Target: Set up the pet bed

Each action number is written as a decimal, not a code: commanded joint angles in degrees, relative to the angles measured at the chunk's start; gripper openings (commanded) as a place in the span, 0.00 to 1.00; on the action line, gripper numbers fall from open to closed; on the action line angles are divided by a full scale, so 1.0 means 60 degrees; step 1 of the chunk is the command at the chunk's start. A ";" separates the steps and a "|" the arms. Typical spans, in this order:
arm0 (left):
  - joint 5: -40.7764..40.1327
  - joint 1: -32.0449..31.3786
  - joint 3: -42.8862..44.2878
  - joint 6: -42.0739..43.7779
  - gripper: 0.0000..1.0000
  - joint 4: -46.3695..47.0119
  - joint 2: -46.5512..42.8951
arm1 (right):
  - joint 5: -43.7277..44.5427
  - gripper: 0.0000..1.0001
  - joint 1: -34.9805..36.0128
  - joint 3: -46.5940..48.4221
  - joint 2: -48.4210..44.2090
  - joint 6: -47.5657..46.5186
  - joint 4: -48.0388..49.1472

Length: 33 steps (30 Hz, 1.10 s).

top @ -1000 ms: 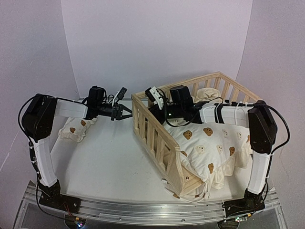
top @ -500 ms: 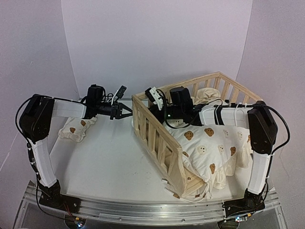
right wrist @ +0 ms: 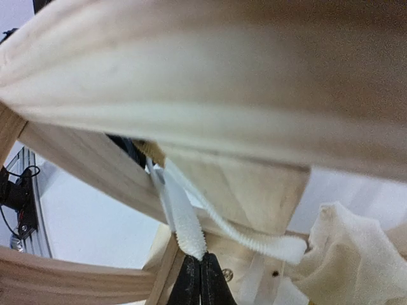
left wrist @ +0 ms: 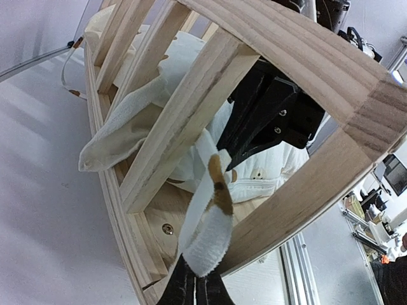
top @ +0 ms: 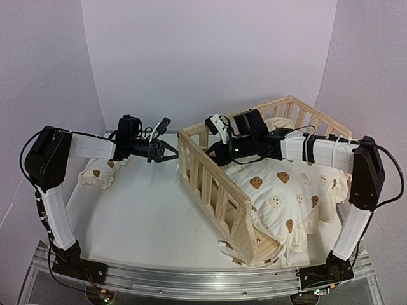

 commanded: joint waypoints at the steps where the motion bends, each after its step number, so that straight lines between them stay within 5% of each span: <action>1: -0.0137 0.0021 -0.0166 -0.0393 0.03 0.0041 -0.0288 | -0.0873 0.00 -0.0068 0.0195 -0.0585 0.0566 -0.1418; 10: -0.2369 0.0071 -0.1301 -0.1018 0.03 -0.1118 -0.1433 | -0.0793 0.00 -0.0053 0.0203 -0.1159 0.0943 -0.1621; 19: -0.2911 0.0042 -0.2172 -0.0691 0.00 -0.1770 -0.3236 | -0.0687 0.00 -0.0053 -0.0297 -0.2158 0.1297 -0.1830; 23: -0.2483 0.0056 -0.1427 -0.0436 0.28 -0.1719 -0.2504 | -0.0840 0.00 -0.0053 -0.0201 -0.2024 0.1233 -0.1830; 27: -0.1913 0.0061 -0.0707 0.0251 0.44 -0.1700 -0.1775 | -0.0986 0.00 -0.0053 -0.0010 -0.1909 0.1101 -0.1817; 33: -0.1014 0.0291 0.0158 0.0799 0.45 -0.1700 -0.0976 | -0.1009 0.00 -0.0053 -0.0097 -0.1971 0.1011 -0.1761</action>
